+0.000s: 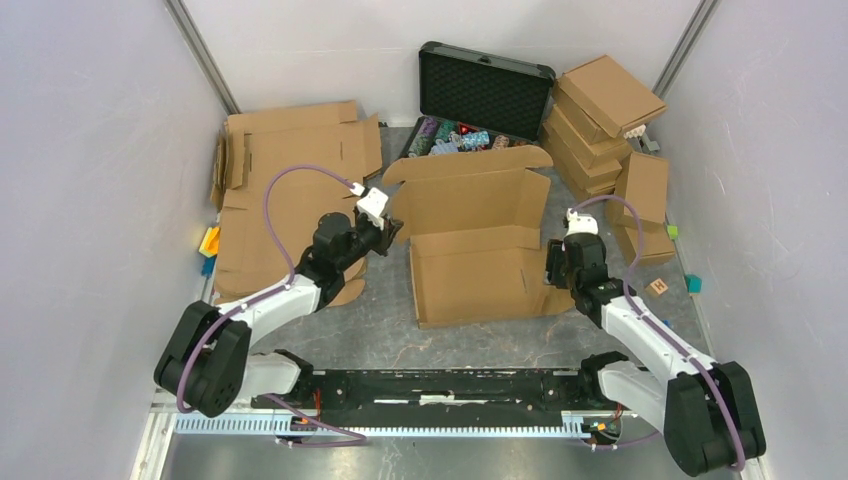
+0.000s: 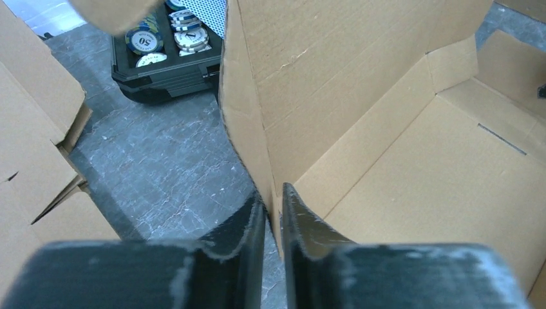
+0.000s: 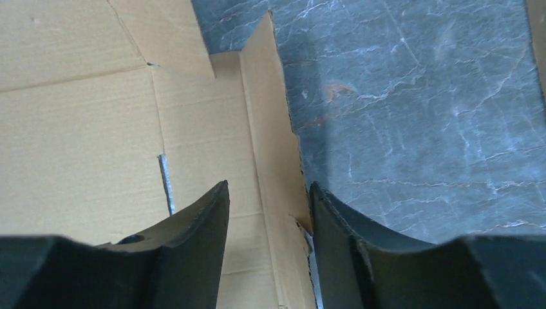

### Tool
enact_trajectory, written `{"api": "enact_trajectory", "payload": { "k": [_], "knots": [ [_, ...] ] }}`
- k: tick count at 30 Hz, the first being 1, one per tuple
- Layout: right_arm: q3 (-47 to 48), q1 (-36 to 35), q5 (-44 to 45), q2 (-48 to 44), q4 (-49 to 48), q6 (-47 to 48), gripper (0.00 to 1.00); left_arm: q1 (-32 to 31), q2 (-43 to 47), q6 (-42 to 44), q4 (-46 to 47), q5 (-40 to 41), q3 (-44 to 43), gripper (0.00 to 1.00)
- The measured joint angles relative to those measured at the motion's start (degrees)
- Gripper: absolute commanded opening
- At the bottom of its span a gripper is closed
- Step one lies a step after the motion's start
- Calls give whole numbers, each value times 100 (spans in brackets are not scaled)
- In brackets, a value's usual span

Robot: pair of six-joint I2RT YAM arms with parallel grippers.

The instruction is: Fold the paper box

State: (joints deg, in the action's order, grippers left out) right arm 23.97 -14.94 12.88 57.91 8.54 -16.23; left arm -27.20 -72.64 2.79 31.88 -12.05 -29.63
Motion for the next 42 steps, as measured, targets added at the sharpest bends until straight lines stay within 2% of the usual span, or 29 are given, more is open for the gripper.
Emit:
{"api": "enact_trajectory", "payload": {
  "k": [1,3,7,12,17,19,21,28,33,42],
  "knots": [
    [-37,0,-44,-20,-33,-4,36,4,-22,-20,7,7,-13,39],
    [-116,0,-96,-107,-68,7,26,9,-50,-90,9,46,-48,52],
    [-245,2,-192,-417,-83,0,21,2,-13,-446,-72,302,-118,85],
    [-422,4,-330,-739,-129,0,20,-229,765,-1139,-776,1384,-120,100],
    [-605,7,-483,-1147,-140,-20,21,-343,1646,-2494,-2124,2153,-396,100],
    [-608,4,-525,-1217,-162,-26,21,-337,1860,-2973,-2358,2118,-354,100],
    [-608,4,-566,-1239,-173,-26,22,-337,1902,-3298,-2459,1926,-258,94],
    [-608,4,-848,-1266,-170,-57,22,-402,973,-3707,-3163,1058,-227,77],
    [-608,4,-1016,-1296,-170,-94,22,-573,592,-3751,-3462,815,-260,73],
    [-599,4,-1128,-1386,-157,-153,22,-664,-13,-3722,-3626,767,-616,34]
  ]
}}
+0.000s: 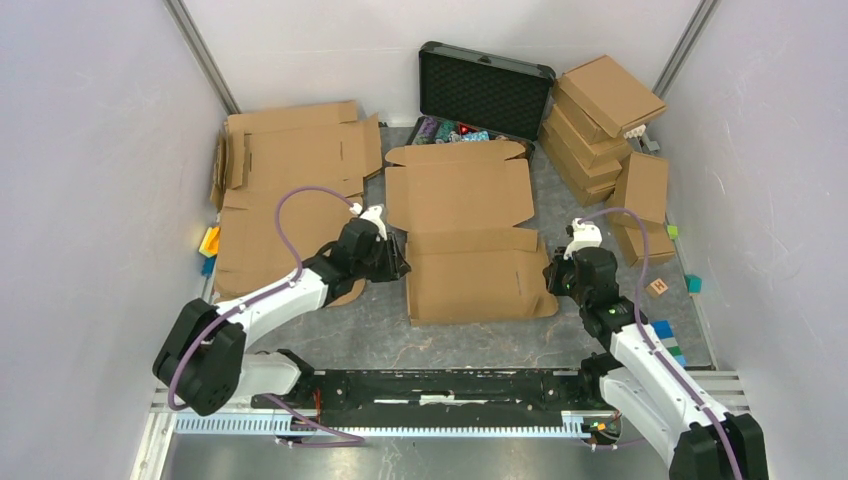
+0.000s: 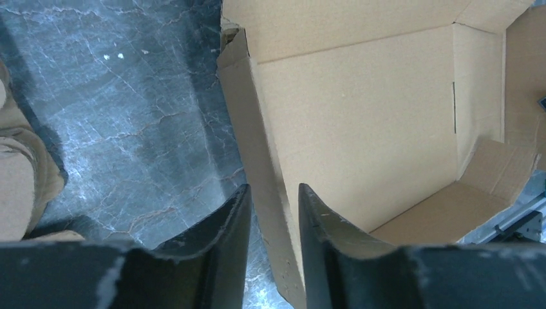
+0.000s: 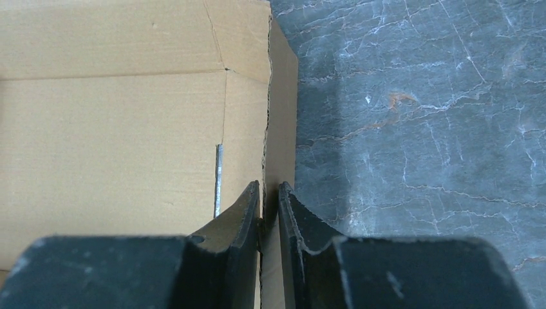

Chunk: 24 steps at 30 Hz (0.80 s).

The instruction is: Fold the paper box

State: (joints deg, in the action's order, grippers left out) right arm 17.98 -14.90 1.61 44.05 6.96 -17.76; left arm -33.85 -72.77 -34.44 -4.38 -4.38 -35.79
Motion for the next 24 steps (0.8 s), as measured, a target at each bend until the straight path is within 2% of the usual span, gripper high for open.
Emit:
{"api": "enact_trajectory", "payload": {
  "k": [4,6,19,22,24],
  "knots": [
    [24,0,-13,-55,13,0,20,0,-83,81,-24,109,-81,9],
    [42,0,-24,-76,42,2,20,0,-103,157,-31,153,-114,2],
    [278,7,-918,-234,-37,-245,12,-44,-243,463,-323,531,-387,2],
    [328,7,-1106,-229,-109,-328,13,-50,-291,474,-321,544,-422,2],
    [328,7,-1207,-221,-144,-376,17,-59,-321,474,-321,542,-446,2]
  ]
}}
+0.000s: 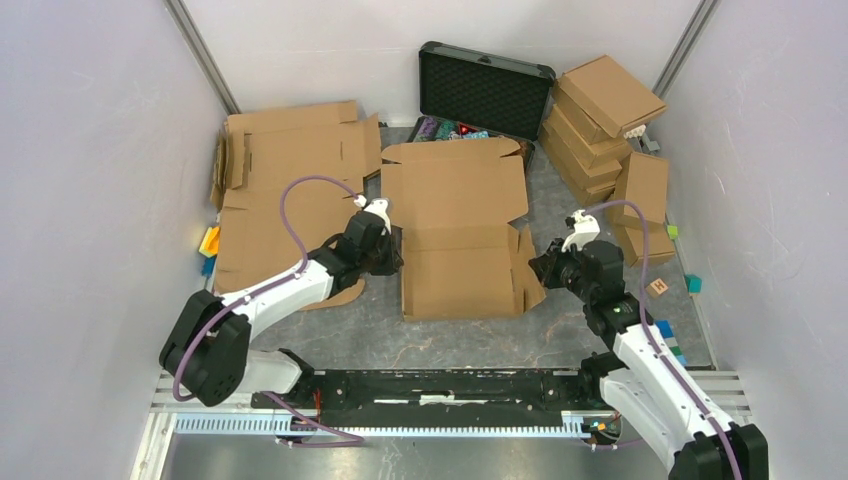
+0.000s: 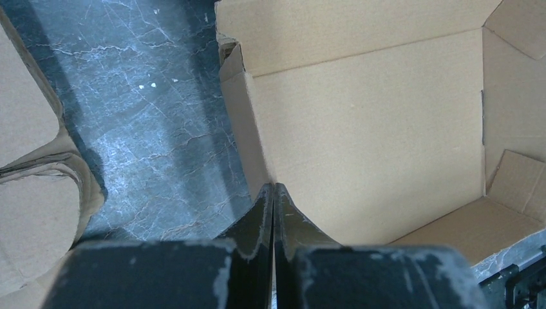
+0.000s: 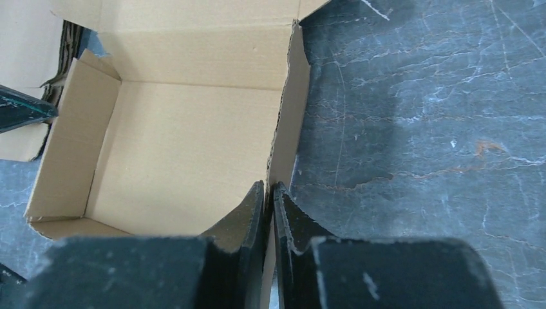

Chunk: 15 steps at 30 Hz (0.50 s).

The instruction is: Fold the paper box

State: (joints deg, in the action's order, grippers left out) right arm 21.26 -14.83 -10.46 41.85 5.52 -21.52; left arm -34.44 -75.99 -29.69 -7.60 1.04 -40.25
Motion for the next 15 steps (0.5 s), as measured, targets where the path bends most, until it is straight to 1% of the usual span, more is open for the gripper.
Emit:
{"api": "enact_trajectory", "payload": {
  "k": [2,6,8,11,13,15],
  "knots": [
    [2,0,-61,44,-44,-37,21,-4,-24,2,0,0,-22,3],
    [39,0,-138,205,-81,-15,22,-4,-26,2,0,-2,-22,5],
    [55,0,-170,291,-116,-13,23,-9,-24,2,0,-7,-22,8],
    [55,9,-321,374,-212,-15,24,-26,-24,2,0,-7,-22,16],
    [55,11,-387,407,-249,-15,24,-72,-22,9,-13,13,-37,24],
    [59,11,-411,413,-262,-11,24,-127,-7,28,-105,50,-90,35]
  ]
}}
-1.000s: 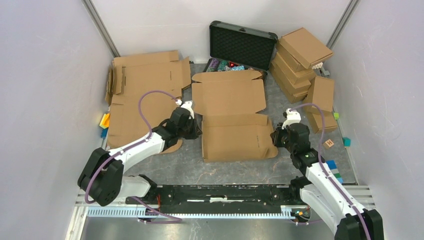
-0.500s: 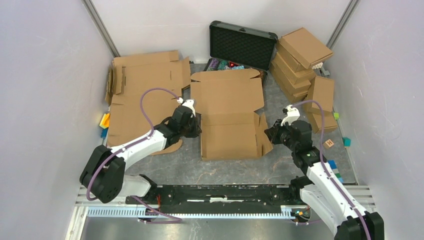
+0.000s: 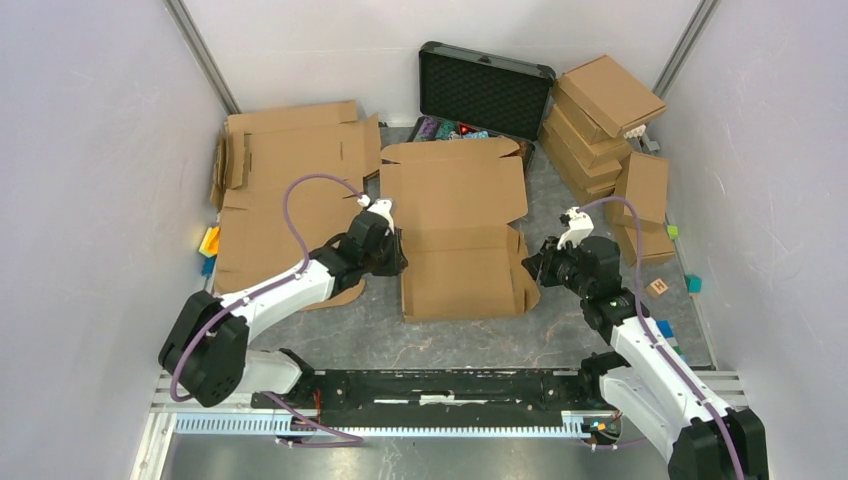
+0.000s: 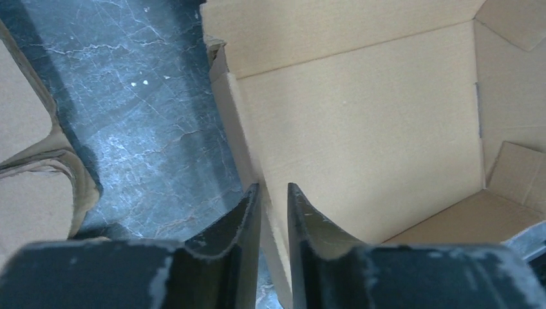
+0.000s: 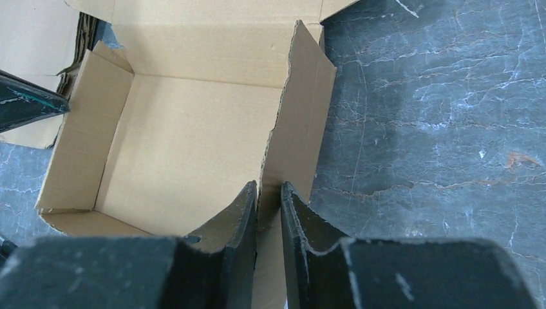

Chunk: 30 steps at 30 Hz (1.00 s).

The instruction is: Fold the paper box

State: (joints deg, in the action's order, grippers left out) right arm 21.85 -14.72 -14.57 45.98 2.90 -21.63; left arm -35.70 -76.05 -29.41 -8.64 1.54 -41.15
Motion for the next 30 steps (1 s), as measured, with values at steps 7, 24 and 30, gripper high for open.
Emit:
{"api": "enact_trajectory", "payload": {
  "k": [7,24,30],
  "knots": [
    [11,-2,0,7,96,68,24,-103,238,68,-503,295,-514,65],
    [105,0,20,140,256,304,23,2002,-1569,304,-96,-457,-2413,95],
    [142,-2,17,146,321,350,23,2570,-2909,275,192,-1502,-3237,83]
  ]
}}
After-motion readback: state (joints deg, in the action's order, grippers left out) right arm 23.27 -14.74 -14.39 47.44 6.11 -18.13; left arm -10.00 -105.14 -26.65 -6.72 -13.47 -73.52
